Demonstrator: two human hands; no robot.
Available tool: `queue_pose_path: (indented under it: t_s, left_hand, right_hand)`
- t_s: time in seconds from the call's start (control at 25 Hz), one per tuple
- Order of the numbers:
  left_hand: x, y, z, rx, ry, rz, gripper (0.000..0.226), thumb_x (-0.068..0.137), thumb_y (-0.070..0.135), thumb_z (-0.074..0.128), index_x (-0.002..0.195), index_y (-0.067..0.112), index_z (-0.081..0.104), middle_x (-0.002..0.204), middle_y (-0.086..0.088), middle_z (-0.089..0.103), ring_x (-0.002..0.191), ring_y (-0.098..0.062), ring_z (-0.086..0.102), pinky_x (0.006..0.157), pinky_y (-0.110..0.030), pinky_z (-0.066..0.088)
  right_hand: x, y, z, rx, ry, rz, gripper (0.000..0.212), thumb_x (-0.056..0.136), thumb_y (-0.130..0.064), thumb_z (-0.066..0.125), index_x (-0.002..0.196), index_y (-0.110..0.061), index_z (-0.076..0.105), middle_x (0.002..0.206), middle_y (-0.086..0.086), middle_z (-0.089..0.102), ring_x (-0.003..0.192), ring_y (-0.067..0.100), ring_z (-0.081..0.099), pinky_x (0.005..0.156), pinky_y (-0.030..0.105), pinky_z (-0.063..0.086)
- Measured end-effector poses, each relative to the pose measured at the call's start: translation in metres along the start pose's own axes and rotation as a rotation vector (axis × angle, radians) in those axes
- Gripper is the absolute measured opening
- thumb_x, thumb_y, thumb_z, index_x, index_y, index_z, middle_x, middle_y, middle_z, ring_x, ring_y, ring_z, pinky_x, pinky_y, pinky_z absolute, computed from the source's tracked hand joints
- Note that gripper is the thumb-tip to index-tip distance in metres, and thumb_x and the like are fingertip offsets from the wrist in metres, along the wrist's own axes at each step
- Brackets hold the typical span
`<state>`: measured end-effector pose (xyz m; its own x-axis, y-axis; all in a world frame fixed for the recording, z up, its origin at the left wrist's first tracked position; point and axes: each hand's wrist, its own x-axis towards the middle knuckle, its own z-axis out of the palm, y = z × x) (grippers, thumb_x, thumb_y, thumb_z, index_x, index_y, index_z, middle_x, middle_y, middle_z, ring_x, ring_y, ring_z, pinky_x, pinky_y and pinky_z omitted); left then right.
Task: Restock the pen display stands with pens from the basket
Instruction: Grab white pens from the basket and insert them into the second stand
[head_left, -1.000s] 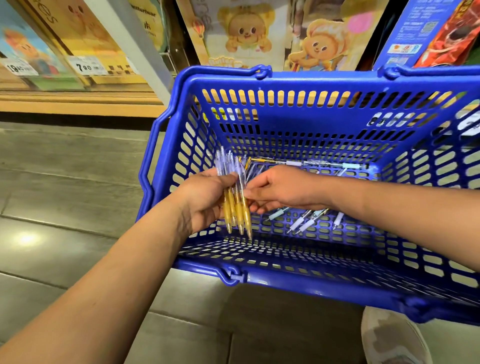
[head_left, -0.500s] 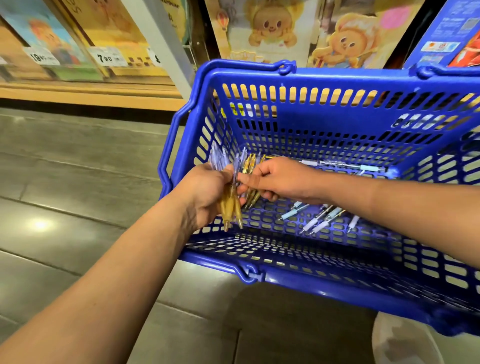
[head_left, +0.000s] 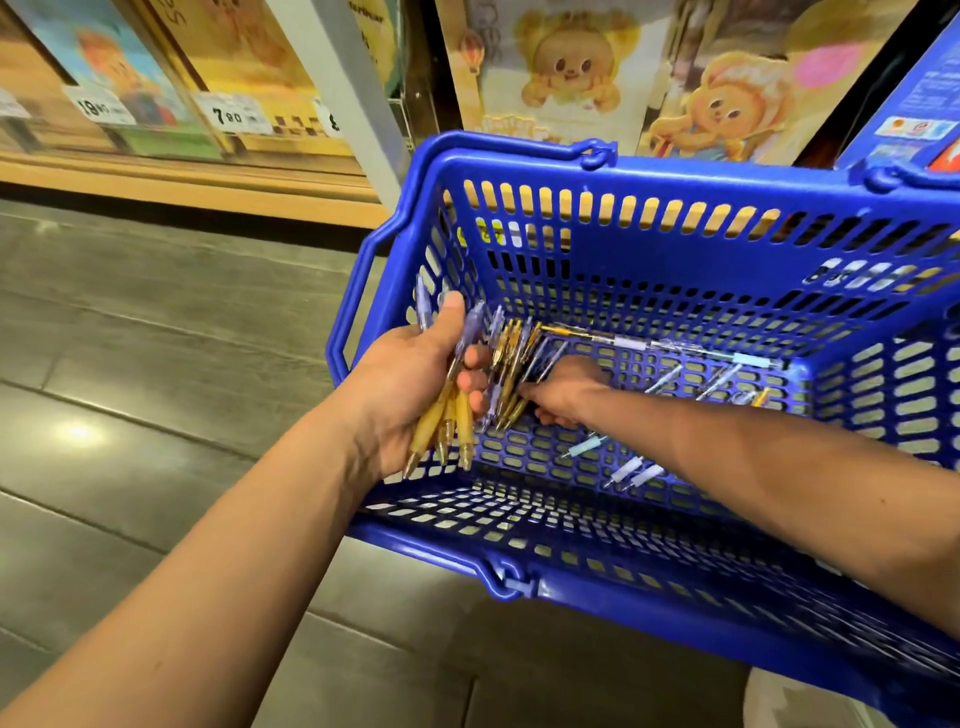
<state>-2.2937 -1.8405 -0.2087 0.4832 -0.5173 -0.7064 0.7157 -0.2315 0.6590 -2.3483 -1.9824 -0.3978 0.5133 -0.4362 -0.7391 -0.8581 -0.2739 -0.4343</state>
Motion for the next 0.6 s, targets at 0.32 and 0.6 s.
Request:
queue_pose_path:
  t_s: [0.32,0.6]
  left_hand:
    - [0.008,-0.007,0.003,0.163,0.066,-0.036,0.016,0.098,0.022,0.066,0.098,0.006,0.063,0.066,-0.004,0.063,0.047,-0.013,0.055,0.044,-0.024,0.052]
    - [0.025,-0.020,0.011,0.194,0.194,-0.027,0.020,0.108,0.026,0.047,0.116,0.008,0.049,0.088,-0.012,0.075,0.066,-0.021,0.071,0.063,-0.037,0.060]
  right_hand:
    - [-0.005,0.012,-0.023,0.155,-0.069,0.005,0.028,0.094,-0.033,0.069,0.097,-0.005,0.073,0.086,0.007,0.078,0.069,0.014,0.072,0.064,0.025,0.061]
    - [-0.061,0.031,-0.061,0.557,-0.573,-0.284,0.016,0.099,-0.019,0.062,0.105,-0.006,0.069,0.099,0.015,0.076,0.087,0.022,0.073,0.080,0.030,0.061]
